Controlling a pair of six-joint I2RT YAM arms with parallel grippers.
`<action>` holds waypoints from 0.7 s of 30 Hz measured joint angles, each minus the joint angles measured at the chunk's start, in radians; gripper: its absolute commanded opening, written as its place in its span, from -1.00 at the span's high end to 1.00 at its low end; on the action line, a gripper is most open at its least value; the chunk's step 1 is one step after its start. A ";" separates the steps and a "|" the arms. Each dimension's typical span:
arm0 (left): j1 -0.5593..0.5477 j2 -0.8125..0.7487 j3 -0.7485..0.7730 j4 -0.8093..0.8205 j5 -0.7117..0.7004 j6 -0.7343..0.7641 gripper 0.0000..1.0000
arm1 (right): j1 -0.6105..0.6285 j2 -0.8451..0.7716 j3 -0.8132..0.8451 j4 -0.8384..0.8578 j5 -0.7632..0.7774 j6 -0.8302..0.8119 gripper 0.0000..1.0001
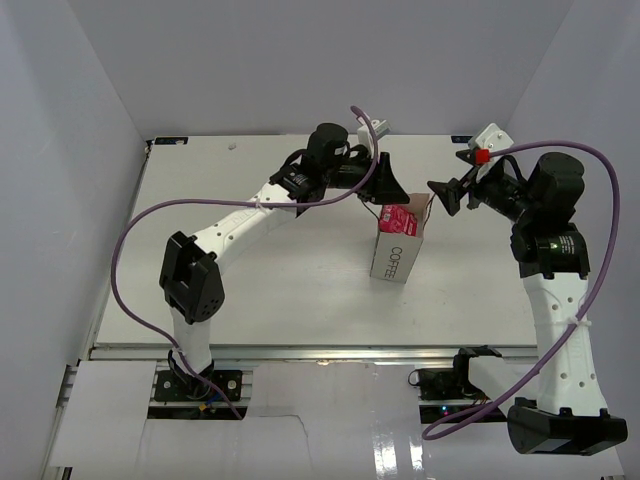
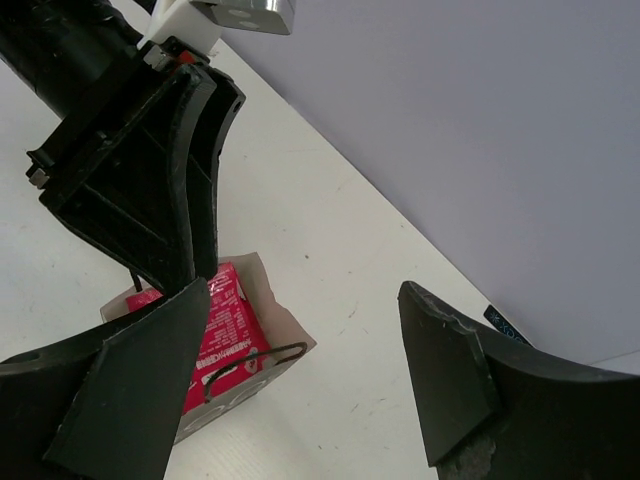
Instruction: Place the snacks into the paper bag
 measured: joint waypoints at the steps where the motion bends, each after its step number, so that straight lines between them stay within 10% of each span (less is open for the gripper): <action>1: -0.002 0.000 0.006 -0.005 -0.004 0.001 -0.06 | 0.000 0.000 -0.002 -0.001 0.000 0.000 -0.67; 5: -0.003 -0.002 0.043 -0.019 -0.015 0.015 -0.42 | 0.000 0.000 -0.007 0.000 0.000 0.012 -0.97; 11: -0.004 -0.098 0.036 -0.043 -0.101 0.093 -0.71 | -0.002 0.002 -0.015 -0.006 0.112 0.113 -0.80; 21: -0.004 -0.627 -0.388 -0.074 -0.438 0.216 -0.96 | -0.004 0.032 -0.002 -0.134 0.388 0.273 -0.80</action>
